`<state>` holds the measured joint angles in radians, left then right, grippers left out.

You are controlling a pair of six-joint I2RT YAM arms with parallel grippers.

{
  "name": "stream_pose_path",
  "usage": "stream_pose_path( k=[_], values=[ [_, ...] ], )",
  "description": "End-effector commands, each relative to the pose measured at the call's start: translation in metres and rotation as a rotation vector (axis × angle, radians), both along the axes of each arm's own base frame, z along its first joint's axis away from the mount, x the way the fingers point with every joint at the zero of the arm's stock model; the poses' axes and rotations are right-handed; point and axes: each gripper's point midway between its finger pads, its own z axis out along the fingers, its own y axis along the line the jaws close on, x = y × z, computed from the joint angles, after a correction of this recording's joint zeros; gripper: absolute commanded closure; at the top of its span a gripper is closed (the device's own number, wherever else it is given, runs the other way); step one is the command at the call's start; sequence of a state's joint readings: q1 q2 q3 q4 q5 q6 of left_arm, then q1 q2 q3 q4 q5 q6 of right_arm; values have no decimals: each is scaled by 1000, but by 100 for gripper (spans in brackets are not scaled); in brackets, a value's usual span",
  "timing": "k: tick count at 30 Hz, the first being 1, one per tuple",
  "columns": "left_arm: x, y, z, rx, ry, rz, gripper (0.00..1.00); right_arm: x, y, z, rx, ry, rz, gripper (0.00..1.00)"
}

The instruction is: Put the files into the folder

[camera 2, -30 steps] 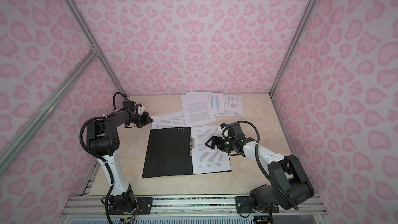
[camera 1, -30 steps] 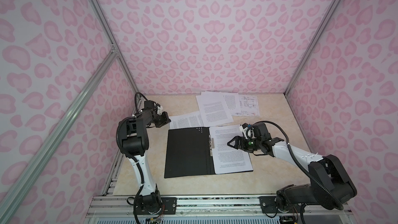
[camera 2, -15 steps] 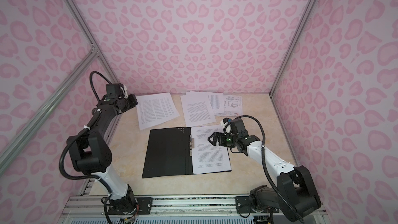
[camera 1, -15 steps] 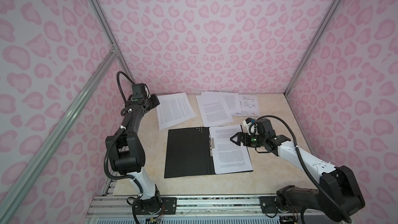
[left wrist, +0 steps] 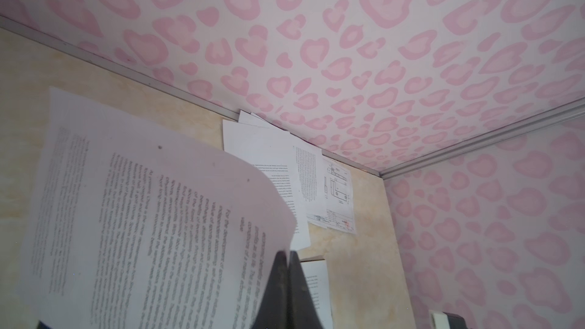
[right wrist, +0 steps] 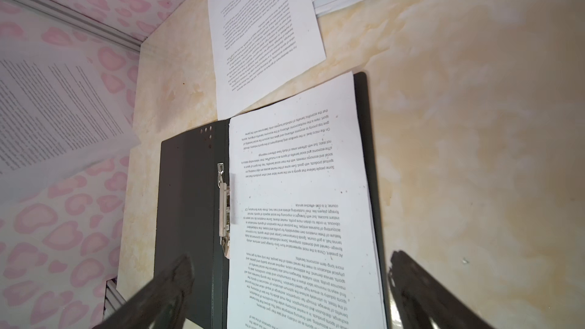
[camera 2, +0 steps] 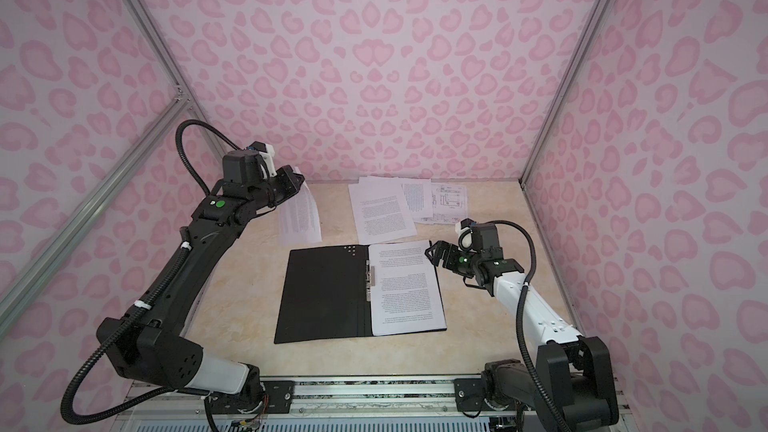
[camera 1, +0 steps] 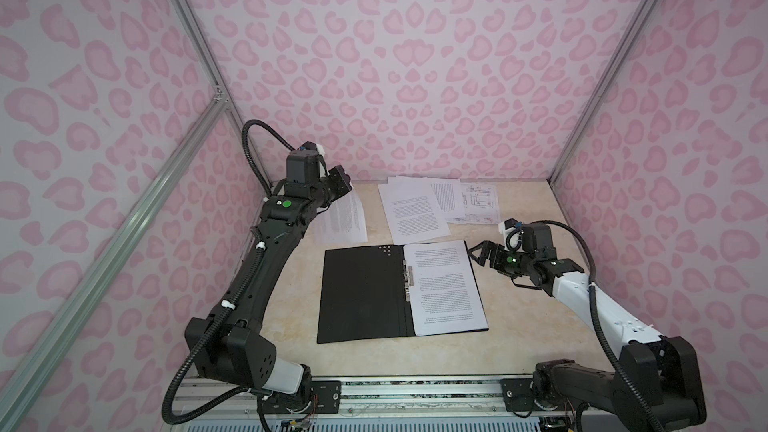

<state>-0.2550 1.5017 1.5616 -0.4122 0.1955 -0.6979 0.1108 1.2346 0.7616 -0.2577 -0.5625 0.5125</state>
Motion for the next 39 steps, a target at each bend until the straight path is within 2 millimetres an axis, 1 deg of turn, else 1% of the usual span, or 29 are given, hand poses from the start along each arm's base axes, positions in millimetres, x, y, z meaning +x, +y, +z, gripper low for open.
stream_pose_path(
  k=[1,3,5,7,9,11,12,15,18,21,22,24,25,28,30,32,35,39],
  values=[
    [10,-57,38,-204,-71,-90,96,7,-8,10,94,-13,-46,3],
    [12,-91,47,-271,-76,-159,97,10,-13,14,138,-20,-65,3],
    [12,-125,57,-320,-83,-229,97,10,-17,18,104,-22,-69,3],
    [11,-153,64,-362,-70,-287,97,10,-21,25,69,-36,-70,3],
    [7,-171,72,-407,-67,-326,97,10,-23,30,61,-45,-71,3],
    [2,-176,71,-435,-49,-327,97,10,-23,34,66,-50,-70,3],
    [0,-174,67,-439,-34,-312,97,10,-22,34,73,-51,-69,3],
    [-10,-159,45,-442,14,-248,97,11,-16,34,96,-54,-64,3],
    [-23,-133,9,-389,81,-145,97,10,-6,31,88,-52,-33,3],
    [-40,-99,-38,-268,160,-20,97,6,10,28,13,-47,27,3],
    [-48,-88,-59,-238,196,12,97,5,18,28,3,-44,52,3],
    [-64,-67,-91,-192,250,66,97,2,31,25,4,-35,85,3],
    [-72,-58,-104,-174,268,87,97,1,36,23,8,-29,97,3],
    [-102,-34,-153,-127,368,146,97,-8,54,12,19,-7,135,3],
    [-121,-17,-178,-82,424,192,97,-16,67,1,30,27,162,3],
    [-136,-1,-195,-43,444,233,97,-23,80,-8,55,52,182,3],
    [-152,19,-209,0,432,274,97,-35,102,-23,97,92,213,3],
    [-164,28,-226,37,450,281,97,-41,117,-38,152,133,212,3]
  ],
)
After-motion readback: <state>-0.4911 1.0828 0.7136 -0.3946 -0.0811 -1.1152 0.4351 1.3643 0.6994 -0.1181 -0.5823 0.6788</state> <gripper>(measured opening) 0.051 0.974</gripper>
